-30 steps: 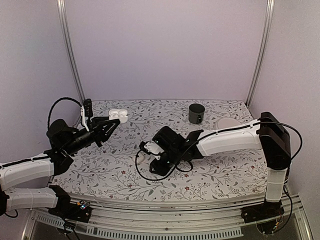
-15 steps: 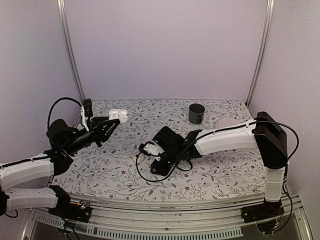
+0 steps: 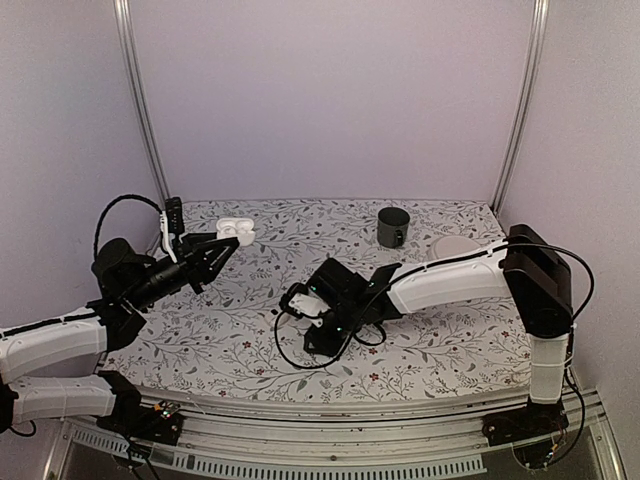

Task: Insert the wireless bluetooth earbuds into the charging case
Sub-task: Adjust the right earbud at the center of the board.

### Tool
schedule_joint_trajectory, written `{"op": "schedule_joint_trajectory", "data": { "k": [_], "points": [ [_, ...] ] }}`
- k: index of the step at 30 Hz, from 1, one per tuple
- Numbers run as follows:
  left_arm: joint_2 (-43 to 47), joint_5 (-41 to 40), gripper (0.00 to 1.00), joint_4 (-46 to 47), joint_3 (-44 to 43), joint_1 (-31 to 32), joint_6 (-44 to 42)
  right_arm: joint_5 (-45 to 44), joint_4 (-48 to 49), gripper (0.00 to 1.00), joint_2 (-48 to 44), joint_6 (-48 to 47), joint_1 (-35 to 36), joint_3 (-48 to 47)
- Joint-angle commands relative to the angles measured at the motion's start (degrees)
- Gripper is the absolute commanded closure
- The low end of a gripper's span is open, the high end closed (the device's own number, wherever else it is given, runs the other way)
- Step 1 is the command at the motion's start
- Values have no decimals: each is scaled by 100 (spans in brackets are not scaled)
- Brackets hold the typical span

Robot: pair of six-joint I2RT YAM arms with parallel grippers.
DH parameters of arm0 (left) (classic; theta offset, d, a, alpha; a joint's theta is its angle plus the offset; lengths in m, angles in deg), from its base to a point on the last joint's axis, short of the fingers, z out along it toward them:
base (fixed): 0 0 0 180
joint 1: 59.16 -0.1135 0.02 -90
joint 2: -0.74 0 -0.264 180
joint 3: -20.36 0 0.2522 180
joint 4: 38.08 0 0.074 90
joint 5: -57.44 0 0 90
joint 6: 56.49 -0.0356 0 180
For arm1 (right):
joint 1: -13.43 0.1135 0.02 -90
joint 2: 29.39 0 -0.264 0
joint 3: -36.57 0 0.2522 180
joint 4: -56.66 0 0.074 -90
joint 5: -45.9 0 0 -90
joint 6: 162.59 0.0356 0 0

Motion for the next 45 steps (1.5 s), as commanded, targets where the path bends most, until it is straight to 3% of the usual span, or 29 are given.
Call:
{"op": "schedule_joint_trajectory", "data": {
  "k": [1,45],
  "points": [
    [42,15,100,36,-26,-78,-8,-28,-21,69,131,-69,-10,43],
    [6,-8,100,-130,-148,-96,-113,-130,0,74,616,-382,-442,-457]
  ]
}}
